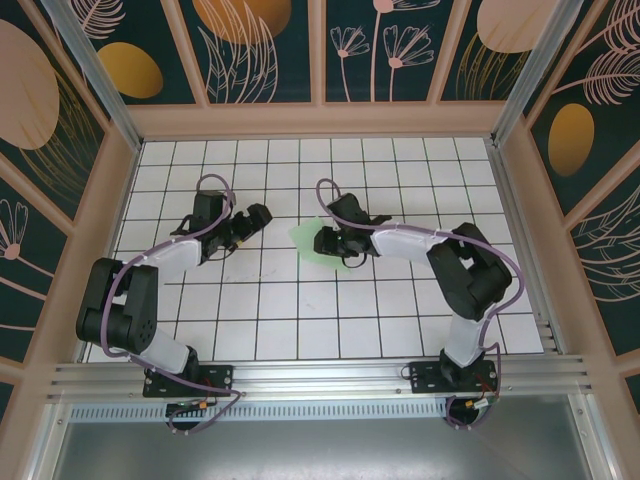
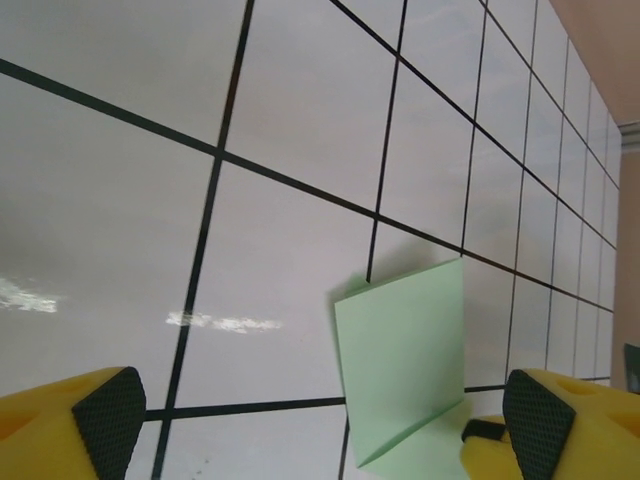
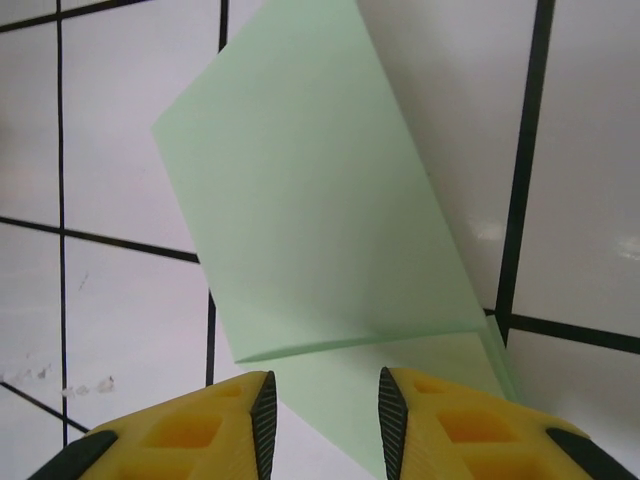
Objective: Fold a paper plane with a square sheet of paper (pick it up from the middle)
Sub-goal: Fold the wing for the fifth time at the center of the table.
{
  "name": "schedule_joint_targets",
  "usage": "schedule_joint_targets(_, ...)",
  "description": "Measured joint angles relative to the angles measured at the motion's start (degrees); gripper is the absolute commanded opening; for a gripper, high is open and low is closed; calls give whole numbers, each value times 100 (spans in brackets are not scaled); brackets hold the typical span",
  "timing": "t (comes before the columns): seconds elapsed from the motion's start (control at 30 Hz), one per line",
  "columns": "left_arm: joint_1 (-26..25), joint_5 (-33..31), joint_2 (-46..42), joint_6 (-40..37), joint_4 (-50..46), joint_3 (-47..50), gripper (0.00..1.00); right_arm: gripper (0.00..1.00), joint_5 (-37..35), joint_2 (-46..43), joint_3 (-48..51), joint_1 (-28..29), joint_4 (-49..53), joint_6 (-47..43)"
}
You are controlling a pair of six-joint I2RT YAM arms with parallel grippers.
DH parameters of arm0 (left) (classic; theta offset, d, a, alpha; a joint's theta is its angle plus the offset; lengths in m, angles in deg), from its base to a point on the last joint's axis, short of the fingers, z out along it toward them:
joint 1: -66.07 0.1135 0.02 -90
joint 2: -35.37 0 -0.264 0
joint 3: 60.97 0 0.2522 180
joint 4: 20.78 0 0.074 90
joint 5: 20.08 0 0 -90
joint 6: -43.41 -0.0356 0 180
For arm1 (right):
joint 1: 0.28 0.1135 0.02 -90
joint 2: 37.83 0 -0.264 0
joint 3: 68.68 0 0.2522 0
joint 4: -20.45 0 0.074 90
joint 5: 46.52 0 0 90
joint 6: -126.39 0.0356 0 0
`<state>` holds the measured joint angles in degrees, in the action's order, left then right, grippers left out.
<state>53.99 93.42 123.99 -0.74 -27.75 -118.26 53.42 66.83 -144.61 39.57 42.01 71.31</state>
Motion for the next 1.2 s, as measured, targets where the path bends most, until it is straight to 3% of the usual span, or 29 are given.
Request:
schedule_joint_targets(0.67,-903,632,555,835,529,13,85,34,334,643,37,-501,-1021,675)
schedule_joint_targets(1.2,-1239,909,1427,1386,846,-356,56,33,728,706,157,-678,-1449,798)
